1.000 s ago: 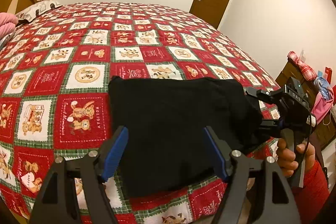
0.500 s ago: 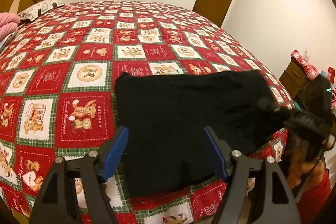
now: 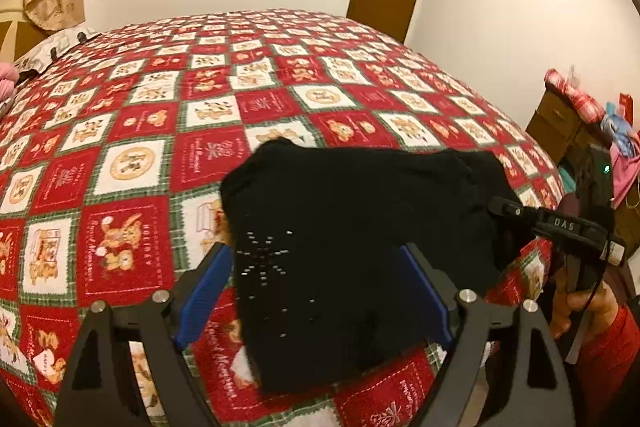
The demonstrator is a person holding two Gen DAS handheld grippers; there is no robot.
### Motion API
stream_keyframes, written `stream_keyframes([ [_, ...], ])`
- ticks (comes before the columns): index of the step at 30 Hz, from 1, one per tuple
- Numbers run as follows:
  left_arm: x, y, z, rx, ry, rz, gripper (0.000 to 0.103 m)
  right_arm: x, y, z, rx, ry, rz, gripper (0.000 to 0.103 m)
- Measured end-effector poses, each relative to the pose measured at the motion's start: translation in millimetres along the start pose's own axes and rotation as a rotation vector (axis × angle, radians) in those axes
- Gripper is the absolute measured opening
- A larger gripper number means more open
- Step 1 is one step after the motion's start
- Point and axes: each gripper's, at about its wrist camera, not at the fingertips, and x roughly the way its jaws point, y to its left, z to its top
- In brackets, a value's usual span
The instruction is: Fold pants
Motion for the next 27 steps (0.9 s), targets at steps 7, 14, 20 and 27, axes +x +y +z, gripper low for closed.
stream_keyframes([
  [7,2.7,4.1,-2.4,0.008,0.011,0.044,0.088,-35.9,-5.9,-1.2,-0.004,-0.059,-0.179,0.032],
  [14,4.6,17.8,-4.0,-0.060,0.017,0.061,0.088,-53.6,71.9,-11.3,-0.278,-0.142,-0.100,0.032],
  [20,13.2,9.1,-13.8,-0.007,0.049,0.119,0.088,-10.4,44.6,-39.3,-0.199,0.043,-0.127,0.031],
  [27,21.4,17.8,-18.9,-0.044,0.105,0.155,0.088,-30.6,31.1,-34.2,-0.071,0.029,-0.069,0.032],
])
